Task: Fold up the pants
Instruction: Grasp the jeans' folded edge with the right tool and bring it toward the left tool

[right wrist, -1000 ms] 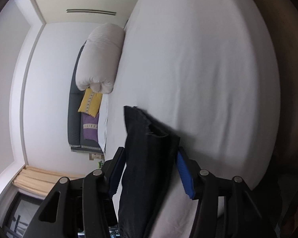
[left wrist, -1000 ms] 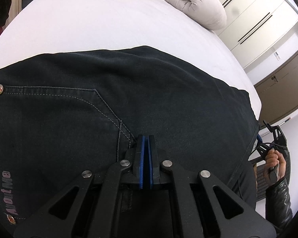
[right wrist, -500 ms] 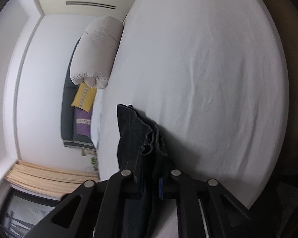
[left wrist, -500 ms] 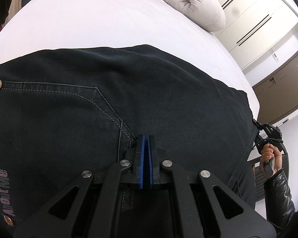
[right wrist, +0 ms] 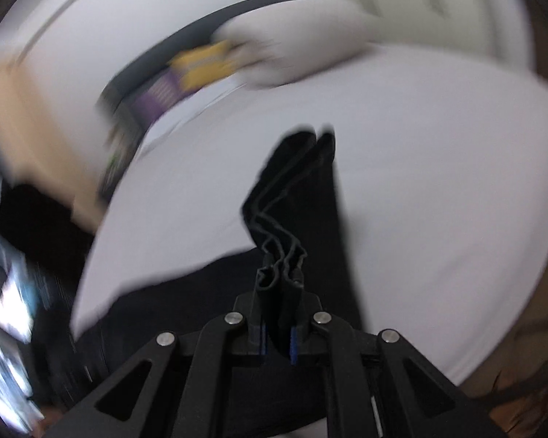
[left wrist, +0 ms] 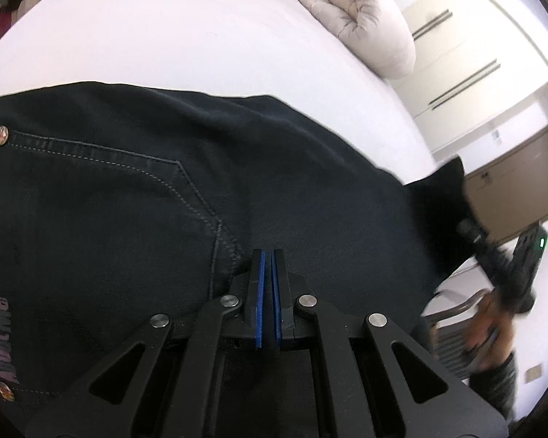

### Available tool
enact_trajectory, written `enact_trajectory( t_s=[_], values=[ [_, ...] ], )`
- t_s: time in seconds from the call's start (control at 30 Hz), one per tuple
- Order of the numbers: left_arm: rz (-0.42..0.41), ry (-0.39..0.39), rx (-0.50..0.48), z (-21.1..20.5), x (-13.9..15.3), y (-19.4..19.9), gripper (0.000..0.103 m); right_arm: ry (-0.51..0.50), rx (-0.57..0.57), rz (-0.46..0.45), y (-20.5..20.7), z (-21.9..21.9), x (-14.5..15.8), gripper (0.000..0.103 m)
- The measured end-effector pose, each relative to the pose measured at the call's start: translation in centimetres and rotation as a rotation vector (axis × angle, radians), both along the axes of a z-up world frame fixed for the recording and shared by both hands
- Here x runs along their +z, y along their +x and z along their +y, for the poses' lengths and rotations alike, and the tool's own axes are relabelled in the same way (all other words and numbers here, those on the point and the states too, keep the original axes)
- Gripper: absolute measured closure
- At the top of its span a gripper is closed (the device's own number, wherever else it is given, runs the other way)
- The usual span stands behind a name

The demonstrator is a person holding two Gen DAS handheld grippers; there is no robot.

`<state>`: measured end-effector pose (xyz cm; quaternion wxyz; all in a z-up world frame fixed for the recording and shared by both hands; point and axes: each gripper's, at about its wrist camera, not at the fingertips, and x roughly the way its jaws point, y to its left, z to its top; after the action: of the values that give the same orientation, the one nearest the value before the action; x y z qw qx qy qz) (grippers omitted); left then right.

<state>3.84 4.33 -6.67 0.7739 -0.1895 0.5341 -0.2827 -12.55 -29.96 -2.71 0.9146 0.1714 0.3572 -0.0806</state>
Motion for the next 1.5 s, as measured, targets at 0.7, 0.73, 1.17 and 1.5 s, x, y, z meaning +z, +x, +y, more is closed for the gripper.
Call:
enact_trajectory(
  t_s=[0.7, 0.73, 1.17, 1.5],
  values=[
    [0.235, -0.320, -0.083, -5.3, 0.7, 3.2, 0.026, -0.465, 0.317, 0.091, 0.6, 18.4, -2.4, 0.093],
    [0.240, -0.320, -0.078, -5.2, 0.7, 3.3, 0.026, -0.468, 0.329, 0.089, 0.5, 18.9, -2.4, 0.093],
    [0.262, -0.228, -0.089, -3.3, -0.6, 5.8, 0.096, -0.513, 0.497, 0.085, 0.7, 25.0, -2.2, 0.093],
    [0.203, -0.151, -0.077, -1.0, -0.3, 6.1, 0.097, -0.521, 0.575, 0.126, 2.5, 26.8, -2.8, 0.092]
  ],
)
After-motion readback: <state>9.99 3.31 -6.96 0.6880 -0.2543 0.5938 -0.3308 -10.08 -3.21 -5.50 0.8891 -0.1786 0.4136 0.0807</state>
